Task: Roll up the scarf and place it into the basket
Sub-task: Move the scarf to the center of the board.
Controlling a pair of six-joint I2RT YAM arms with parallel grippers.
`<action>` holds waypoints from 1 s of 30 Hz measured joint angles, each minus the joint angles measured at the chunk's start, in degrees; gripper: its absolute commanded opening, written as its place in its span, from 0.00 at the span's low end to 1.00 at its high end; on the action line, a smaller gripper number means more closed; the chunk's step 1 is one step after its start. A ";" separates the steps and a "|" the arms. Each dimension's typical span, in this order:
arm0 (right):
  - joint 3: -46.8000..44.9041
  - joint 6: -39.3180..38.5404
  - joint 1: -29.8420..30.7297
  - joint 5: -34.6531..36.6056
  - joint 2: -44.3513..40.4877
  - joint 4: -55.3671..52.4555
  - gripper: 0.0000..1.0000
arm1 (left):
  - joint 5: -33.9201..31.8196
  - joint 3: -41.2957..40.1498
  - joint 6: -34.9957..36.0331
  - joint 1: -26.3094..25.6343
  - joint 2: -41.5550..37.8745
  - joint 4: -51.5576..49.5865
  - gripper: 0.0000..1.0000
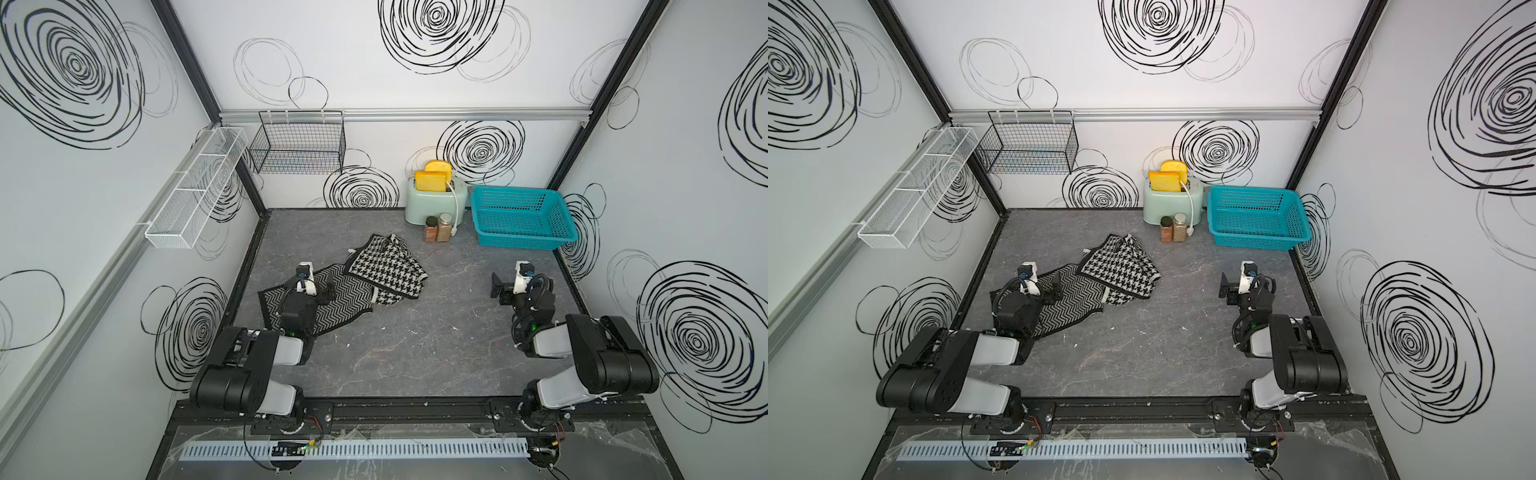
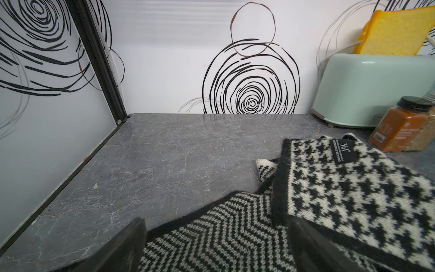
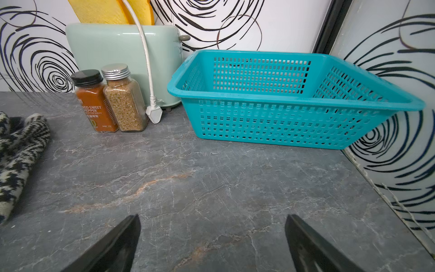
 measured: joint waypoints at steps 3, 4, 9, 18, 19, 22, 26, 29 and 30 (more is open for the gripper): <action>0.00 0.04 -0.22 -0.33 0.00 0.00 0.99 | 0.00 0.00 0.00 0.00 0.00 0.00 0.98; 0.00 0.07 -0.31 -0.48 0.00 0.00 0.99 | 0.00 0.00 -0.02 0.00 0.00 0.00 0.98; 0.00 0.07 -0.31 -0.61 0.00 0.00 0.99 | -0.02 0.00 0.00 0.00 0.00 0.00 0.98; 0.00 0.04 -0.28 -0.55 0.00 0.00 0.99 | 0.00 0.00 -0.02 0.00 0.00 0.00 0.98; 0.00 0.04 -0.28 -0.55 0.00 0.00 0.99 | 0.00 0.00 -0.02 0.00 0.00 0.00 0.98; 0.02 0.04 -0.26 -0.57 0.00 -0.02 0.99 | 0.00 0.00 -0.02 0.00 0.00 0.00 0.98; 0.09 0.04 -0.24 -0.52 0.00 0.00 0.99 | -1.53 0.33 -0.04 -0.09 -0.68 -1.42 0.98; 0.09 0.02 0.04 0.04 0.00 0.02 0.99 | -5.33 1.90 -0.04 -1.03 -5.07 -6.84 0.98; 0.13 0.09 0.48 1.49 -0.11 -0.04 0.99 | -6.62 2.45 -0.11 -1.62 -7.76 -9.25 0.98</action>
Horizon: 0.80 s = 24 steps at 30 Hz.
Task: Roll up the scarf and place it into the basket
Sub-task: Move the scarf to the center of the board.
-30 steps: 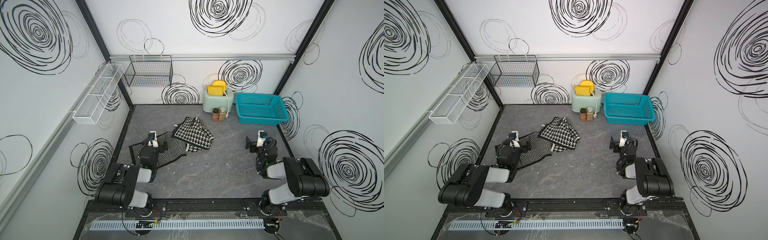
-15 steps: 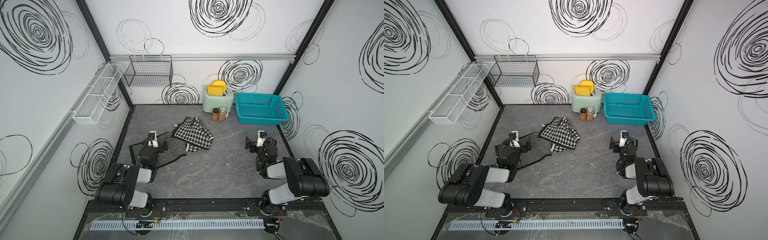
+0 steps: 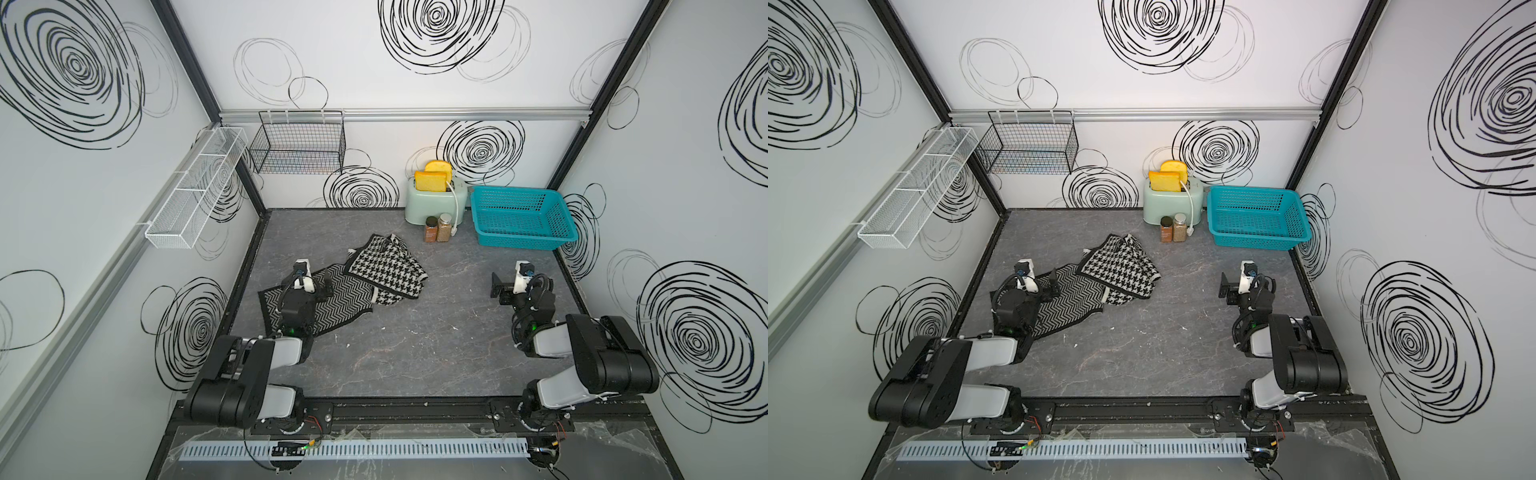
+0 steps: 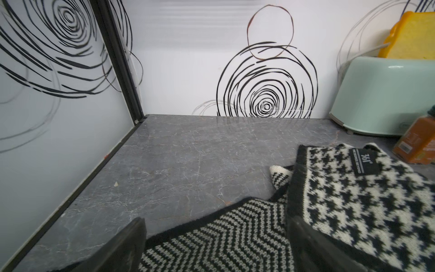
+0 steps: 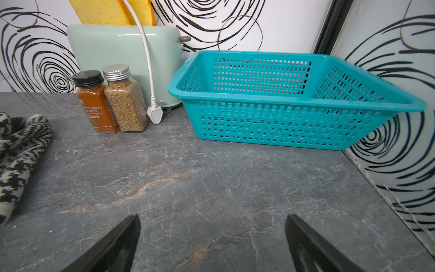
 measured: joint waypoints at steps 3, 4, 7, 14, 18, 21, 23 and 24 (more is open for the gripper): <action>3.85 0.09 2.67 5.18 -2.54 -8.13 0.99 | -2.36 4.20 -2.25 -1.88 -8.50 -11.23 0.98; 7.52 0.02 3.89 7.13 -3.39 -12.85 0.99 | -2.91 7.10 -4.31 -2.23 -11.10 -16.92 0.98; 21.64 0.57 8.04 10.88 -4.17 -25.86 0.99 | -1.57 17.09 -10.93 -2.25 -15.63 -33.29 0.98; 55.80 6.91 23.54 13.92 0.59 -54.42 0.99 | 16.39 24.98 -22.99 -0.28 -13.14 -55.08 0.98; 65.57 13.14 29.64 7.10 7.17 -65.24 0.99 | 25.70 24.98 -28.15 -1.09 -5.60 -59.80 0.98; 73.83 16.37 32.94 2.60 16.44 -72.57 0.99 | 31.04 25.38 -30.23 -0.26 -2.60 -62.75 0.98; 80.85 18.10 34.60 -0.28 24.13 -76.89 0.99 | 33.22 25.81 -30.51 1.14 -1.97 -64.52 0.98; 83.36 18.88 35.10 -1.68 27.30 -78.49 0.99 | 34.36 25.94 -30.47 1.90 -1.97 -65.44 0.98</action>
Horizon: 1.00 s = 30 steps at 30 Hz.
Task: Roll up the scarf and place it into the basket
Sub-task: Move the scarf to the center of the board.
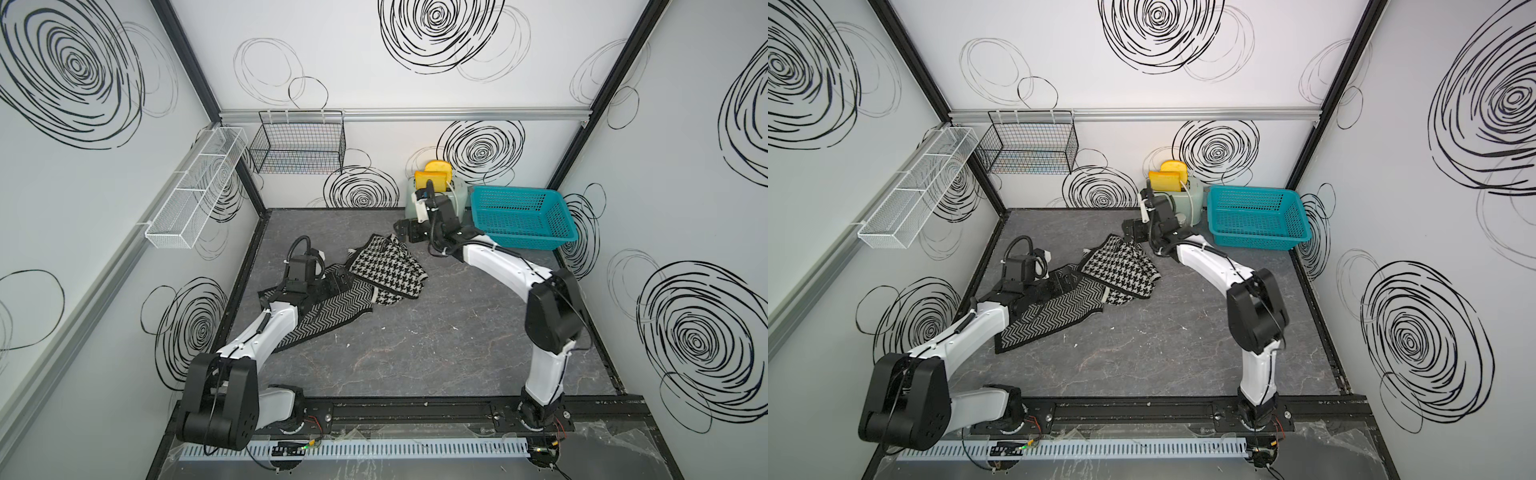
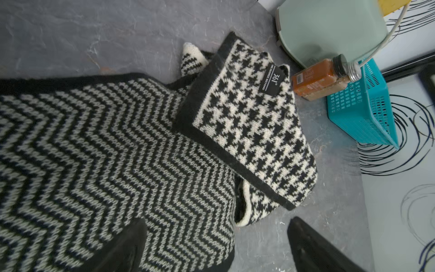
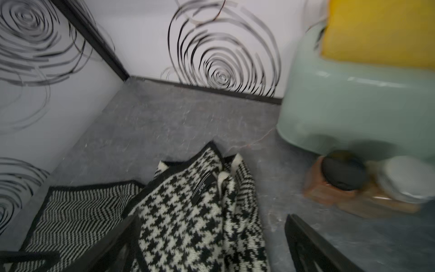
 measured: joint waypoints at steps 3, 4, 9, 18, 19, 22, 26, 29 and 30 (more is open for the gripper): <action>3.89 2.58 1.64 -2.54 7.04 -4.35 0.99 | 2.12 -0.13 0.04 1.79 -0.42 -2.16 0.98; 4.39 3.19 1.92 -2.95 8.52 -5.62 0.99 | 2.56 -0.50 0.07 2.32 -0.76 -2.54 0.98; 4.85 4.24 2.36 -2.60 13.11 -11.21 1.00 | 4.61 -4.37 0.07 4.72 -2.21 -3.58 0.98; -2.27 3.98 1.70 0.79 12.37 -11.43 0.39 | 7.89 -9.16 -1.07 6.73 -0.55 -2.56 0.98; -4.37 3.93 1.27 0.74 11.23 -10.71 0.37 | 8.07 -9.14 -1.05 6.88 -0.55 -2.19 0.98; -11.26 3.78 -0.57 0.94 6.01 -9.31 0.35 | 8.31 -9.14 -0.98 7.52 -0.48 -1.92 0.98; -21.86 3.13 -4.48 1.53 -2.75 -9.20 0.34 | 8.31 -9.16 -0.52 8.26 0.52 -1.90 0.98; -29.99 1.55 -7.76 2.64 -10.45 -10.08 0.43 | 8.15 -9.29 -0.24 8.46 2.40 -1.77 0.98; -32.57 0.87 -8.81 3.34 -13.29 -10.49 0.50 | 8.00 -9.29 -0.13 8.44 3.30 -1.73 0.98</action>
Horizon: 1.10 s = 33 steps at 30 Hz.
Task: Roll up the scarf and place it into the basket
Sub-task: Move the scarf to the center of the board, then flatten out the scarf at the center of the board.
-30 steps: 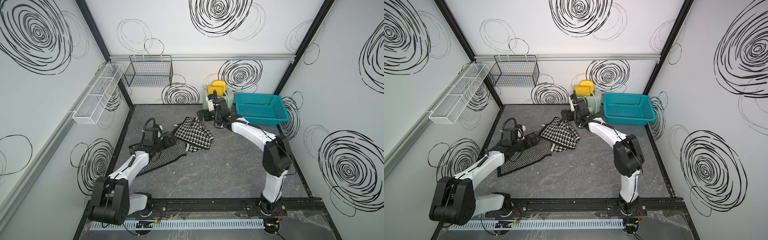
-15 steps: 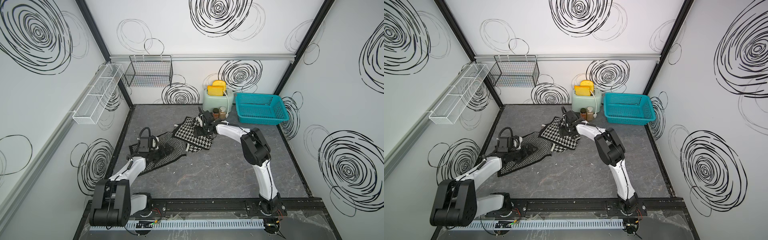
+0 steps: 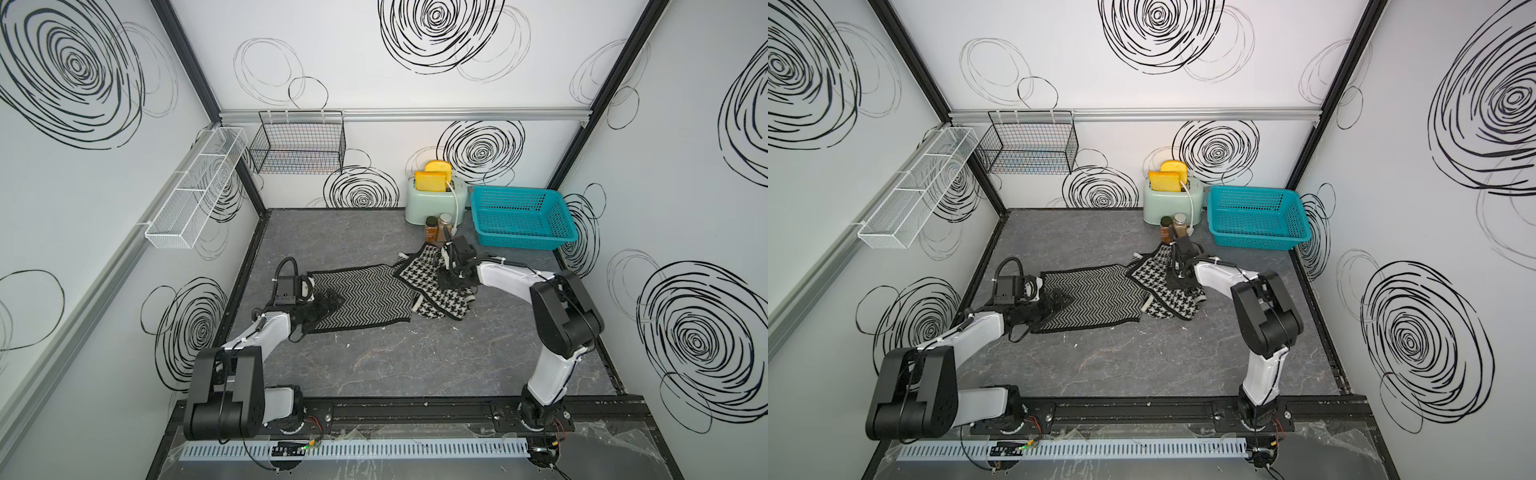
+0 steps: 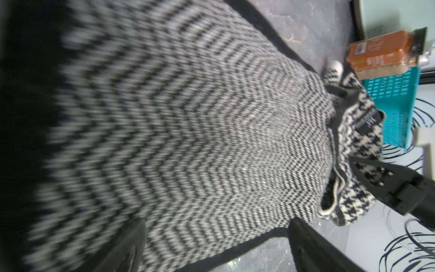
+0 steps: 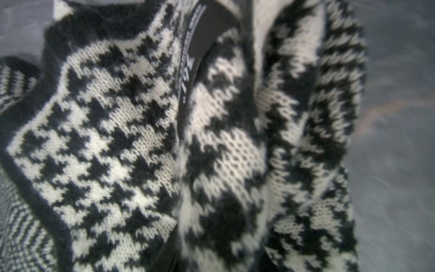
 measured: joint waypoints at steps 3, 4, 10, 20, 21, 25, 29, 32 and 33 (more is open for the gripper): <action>-4.87 -2.05 -1.79 1.20 -7.80 -2.36 0.80 | 0.04 0.35 0.59 -0.13 1.31 1.27 0.98; -5.16 -2.47 -2.01 1.44 -9.33 -3.19 0.86 | 0.02 0.46 0.81 -0.17 1.55 1.46 0.98; 5.38 -4.90 -2.05 2.21 -11.67 -9.51 0.94 | -0.90 1.05 1.70 -0.46 1.92 0.98 0.98; 27.21 -0.68 -0.85 -7.37 6.23 -7.85 0.90 | -6.23 3.32 2.14 -1.20 1.77 -3.37 0.98; 27.26 -0.07 -0.74 -8.13 9.22 -7.76 0.90 | -6.21 3.19 2.12 -1.01 1.77 -3.30 0.98; 27.19 1.49 0.13 -9.68 17.81 -9.01 0.87 | -6.12 1.99 2.10 0.15 1.18 -1.97 0.98; 28.30 2.32 0.96 -10.03 21.75 -9.86 0.85 | -6.12 1.88 1.97 0.26 1.16 -1.57 0.98; 28.46 2.71 1.27 -9.46 22.10 -10.03 0.78 | -6.03 1.86 1.97 0.55 1.16 -1.57 0.98; 28.46 2.67 1.31 -9.20 22.10 -9.99 0.71 | -6.03 1.84 1.97 0.76 1.16 -1.55 0.98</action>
